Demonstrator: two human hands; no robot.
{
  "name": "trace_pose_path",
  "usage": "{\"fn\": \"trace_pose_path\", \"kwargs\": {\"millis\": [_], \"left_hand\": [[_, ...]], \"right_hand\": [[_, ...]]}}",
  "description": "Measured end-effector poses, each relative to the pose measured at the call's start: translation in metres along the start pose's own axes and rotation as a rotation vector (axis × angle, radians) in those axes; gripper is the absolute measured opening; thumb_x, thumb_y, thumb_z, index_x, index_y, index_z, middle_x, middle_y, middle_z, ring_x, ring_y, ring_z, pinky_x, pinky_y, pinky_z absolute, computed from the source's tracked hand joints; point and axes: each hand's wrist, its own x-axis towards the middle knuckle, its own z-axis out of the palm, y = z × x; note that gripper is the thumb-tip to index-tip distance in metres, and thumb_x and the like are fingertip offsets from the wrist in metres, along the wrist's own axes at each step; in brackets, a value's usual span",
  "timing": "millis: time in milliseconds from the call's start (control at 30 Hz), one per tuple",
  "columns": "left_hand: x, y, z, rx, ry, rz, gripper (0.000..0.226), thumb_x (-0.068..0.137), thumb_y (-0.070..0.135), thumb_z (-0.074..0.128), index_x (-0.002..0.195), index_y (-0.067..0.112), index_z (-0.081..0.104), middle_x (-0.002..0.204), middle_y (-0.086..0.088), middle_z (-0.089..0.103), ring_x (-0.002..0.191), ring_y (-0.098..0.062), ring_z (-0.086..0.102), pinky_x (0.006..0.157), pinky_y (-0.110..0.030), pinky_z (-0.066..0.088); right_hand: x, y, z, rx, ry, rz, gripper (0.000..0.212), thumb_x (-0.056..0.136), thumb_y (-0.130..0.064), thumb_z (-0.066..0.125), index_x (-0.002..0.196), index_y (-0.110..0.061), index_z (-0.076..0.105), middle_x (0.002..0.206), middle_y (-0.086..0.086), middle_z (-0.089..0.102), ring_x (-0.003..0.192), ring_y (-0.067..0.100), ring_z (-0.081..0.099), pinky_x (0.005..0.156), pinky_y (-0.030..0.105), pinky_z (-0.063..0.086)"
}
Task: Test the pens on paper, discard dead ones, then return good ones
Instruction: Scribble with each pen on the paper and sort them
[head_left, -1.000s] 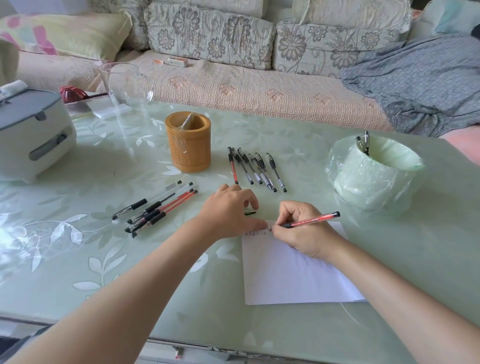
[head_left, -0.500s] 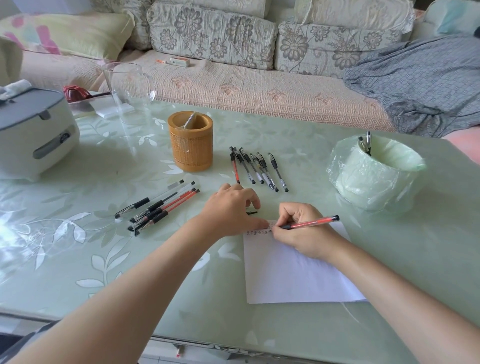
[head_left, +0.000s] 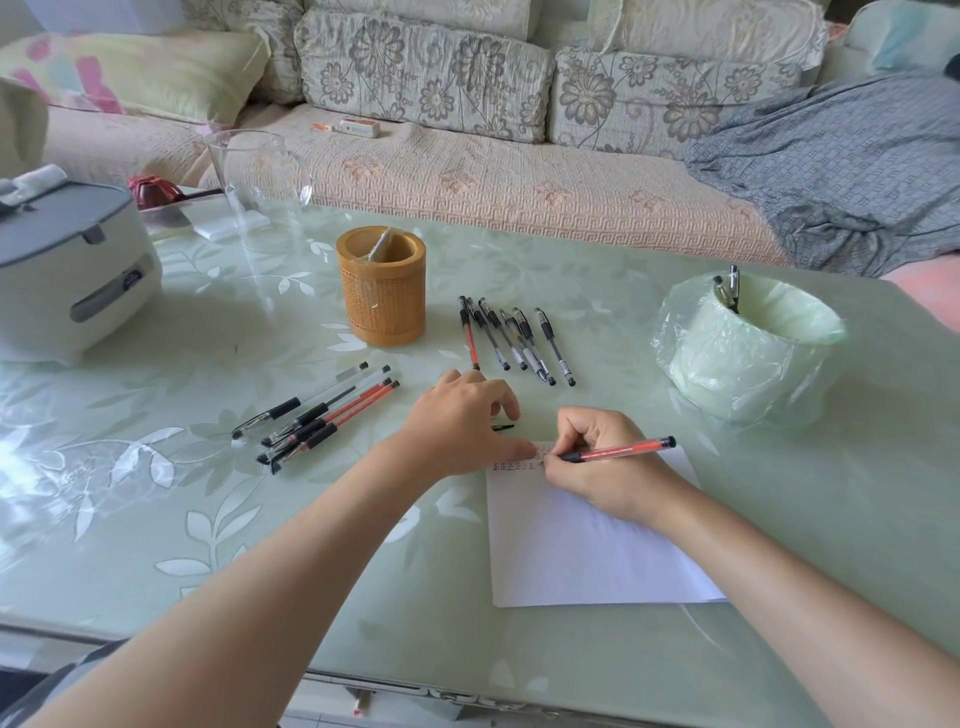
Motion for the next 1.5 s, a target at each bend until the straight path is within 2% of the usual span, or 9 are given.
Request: {"fn": "trace_pose_path", "kwargs": {"millis": [233, 633, 900, 1067, 1333, 1400, 1500], "left_hand": [[-0.0001, 0.0002, -0.0003, 0.004, -0.007, 0.002, 0.045, 0.069, 0.064, 0.072, 0.102, 0.036, 0.059, 0.103, 0.008, 0.053, 0.096, -0.013, 0.038, 0.087, -0.028, 0.04], [0.001, 0.0008, 0.0004, 0.002, -0.006, -0.008, 0.045, 0.069, 0.064, 0.072, 0.102, 0.036, 0.06, 0.103, 0.009, 0.053, 0.095, -0.013, 0.038, 0.082, -0.026, 0.037], [0.0011, -0.0002, 0.0007, 0.001, -0.005, -0.006, 0.045, 0.069, 0.064, 0.072, 0.102, 0.036, 0.06, 0.103, 0.009, 0.053, 0.096, -0.013, 0.039, 0.083, -0.027, 0.038], [0.0016, -0.0002, 0.0012, 0.005, 0.003, -0.005, 0.045, 0.068, 0.064, 0.073, 0.101, 0.036, 0.06, 0.103, 0.009, 0.053, 0.096, -0.014, 0.04, 0.084, -0.027, 0.038], [-0.001, 0.0002, 0.0012, 0.002, 0.013, -0.004, 0.045, 0.069, 0.063, 0.072, 0.103, 0.036, 0.06, 0.104, 0.009, 0.053, 0.097, -0.013, 0.04, 0.086, -0.028, 0.04], [-0.0014, 0.0001, 0.0014, -0.001, 0.018, 0.0, 0.045, 0.069, 0.063, 0.073, 0.102, 0.036, 0.06, 0.103, 0.009, 0.053, 0.096, -0.014, 0.039, 0.088, -0.029, 0.041], [-0.0022, -0.0007, -0.0006, -0.01, 0.008, 0.013, 0.043, 0.07, 0.061, 0.073, 0.103, 0.035, 0.061, 0.103, 0.009, 0.053, 0.096, -0.014, 0.039, 0.088, -0.028, 0.04]], "right_hand": [[-0.0006, 0.0007, -0.0015, 0.009, -0.022, 0.0, 0.019, 0.072, -0.002, 0.066, 0.064, -0.006, 0.049, 0.058, -0.003, 0.042, 0.055, 0.013, 0.035, 0.053, 0.029, 0.028], [-0.0014, 0.0009, -0.0003, 0.007, -0.002, -0.019, 0.018, 0.071, -0.01, 0.065, 0.064, -0.008, 0.048, 0.058, -0.003, 0.042, 0.054, 0.013, 0.035, 0.052, 0.03, 0.028], [-0.0016, -0.0013, -0.0011, 0.006, -0.042, -0.008, 0.02, 0.075, 0.003, 0.066, 0.066, -0.002, 0.049, 0.06, -0.002, 0.042, 0.056, 0.012, 0.035, 0.052, 0.026, 0.029], [-0.0013, -0.0015, -0.0003, 0.009, -0.03, -0.006, 0.021, 0.075, 0.003, 0.067, 0.064, -0.005, 0.05, 0.059, -0.003, 0.044, 0.055, 0.012, 0.036, 0.052, 0.025, 0.03], [-0.0004, -0.0012, -0.0008, -0.007, -0.034, 0.001, 0.017, 0.065, -0.01, 0.062, 0.064, -0.007, 0.045, 0.059, -0.001, 0.04, 0.056, 0.013, 0.034, 0.053, 0.03, 0.027], [-0.0004, -0.001, -0.0019, 0.054, -0.02, 0.01, 0.02, 0.071, -0.004, 0.064, 0.063, -0.008, 0.046, 0.057, -0.002, 0.042, 0.053, 0.012, 0.035, 0.05, 0.028, 0.028], [0.0019, 0.0008, -0.0058, 0.269, 0.071, 0.085, 0.025, 0.082, 0.009, 0.06, 0.069, -0.009, 0.049, 0.056, 0.004, 0.045, 0.047, 0.012, 0.036, 0.046, 0.023, 0.029]]}}
